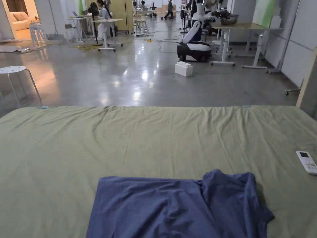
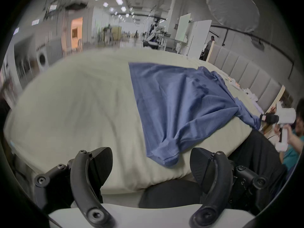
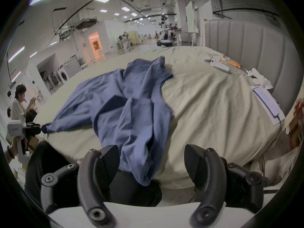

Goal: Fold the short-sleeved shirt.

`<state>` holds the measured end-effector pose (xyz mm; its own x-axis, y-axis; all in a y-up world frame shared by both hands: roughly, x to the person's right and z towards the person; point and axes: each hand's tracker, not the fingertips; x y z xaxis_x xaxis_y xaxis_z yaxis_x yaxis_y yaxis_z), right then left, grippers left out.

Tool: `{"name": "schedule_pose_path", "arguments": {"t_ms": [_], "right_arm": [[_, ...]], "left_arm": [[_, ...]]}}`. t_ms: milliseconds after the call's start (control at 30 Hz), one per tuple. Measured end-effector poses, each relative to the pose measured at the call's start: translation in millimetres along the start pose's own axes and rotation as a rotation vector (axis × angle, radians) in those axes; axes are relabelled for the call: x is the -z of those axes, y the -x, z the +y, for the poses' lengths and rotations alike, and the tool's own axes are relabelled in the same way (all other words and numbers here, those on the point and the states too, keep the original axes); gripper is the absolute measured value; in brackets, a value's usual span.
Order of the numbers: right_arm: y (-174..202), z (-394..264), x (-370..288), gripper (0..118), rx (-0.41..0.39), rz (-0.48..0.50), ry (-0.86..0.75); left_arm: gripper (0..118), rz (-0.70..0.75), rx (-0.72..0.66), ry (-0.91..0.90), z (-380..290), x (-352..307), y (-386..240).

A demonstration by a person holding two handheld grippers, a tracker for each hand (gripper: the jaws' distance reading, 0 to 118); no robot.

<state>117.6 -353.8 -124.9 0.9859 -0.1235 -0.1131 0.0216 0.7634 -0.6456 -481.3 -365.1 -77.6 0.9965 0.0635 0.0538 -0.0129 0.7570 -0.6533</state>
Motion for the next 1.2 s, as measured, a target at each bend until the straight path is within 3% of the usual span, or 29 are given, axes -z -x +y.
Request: {"name": "schedule_pose_path", "arguments": {"t_ms": [100,333,433,500,567,633,667,733,800,867,1200], "right_arm": [[14.9,19.7,-35.3,84,-0.004,-0.030,-0.128],[85.7,66.3,-88.5,85,-0.142,-0.006,-0.404],[106.5,73.6,-95.5,85,-0.181,0.012,-0.462],[114.2,75.2,-100.2,78,-0.191,0.031,-0.476],[119.8,74.7,-106.8,76,-0.192,0.041,-0.487],[123.0,72.1,-114.1,50,-0.190,0.051,-0.500],[124.6,70.9,-117.4,29,-0.186,0.053,-0.501],[125.6,69.0,-122.2,13,-0.181,0.056,-0.495],[127.9,66.1,-125.3,1,-0.187,0.060,-0.483],[130.0,66.5,-128.0,0,-0.244,0.035,-0.510],[120.6,63.4,-129.4,0,-0.190,0.047,-0.484]], "left_arm": [[98,0.070,-0.001,-0.148,25.7,-43.2,-18.5],[97,0.215,-0.003,-0.482,77.6,-120.8,-78.9],[89,0.217,-0.016,-0.555,85.3,-137.1,-96.4],[79,0.214,0.008,-0.566,89.6,-144.3,-105.0],[76,0.227,0.040,-0.579,90.6,-152.7,-112.8],[59,0.229,0.068,-0.581,89.4,-160.6,-114.3],[44,0.224,0.071,-0.582,88.1,-163.9,-116.2],[6,0.205,0.072,-0.585,85.3,-168.3,-117.3],[4,0.178,0.072,-0.560,83.7,-170.0,-119.3],[4,0.186,0.074,-0.559,80.7,-170.2,-120.6],[4,0.155,0.092,-0.511,76.3,-165.9,-122.0]]}}
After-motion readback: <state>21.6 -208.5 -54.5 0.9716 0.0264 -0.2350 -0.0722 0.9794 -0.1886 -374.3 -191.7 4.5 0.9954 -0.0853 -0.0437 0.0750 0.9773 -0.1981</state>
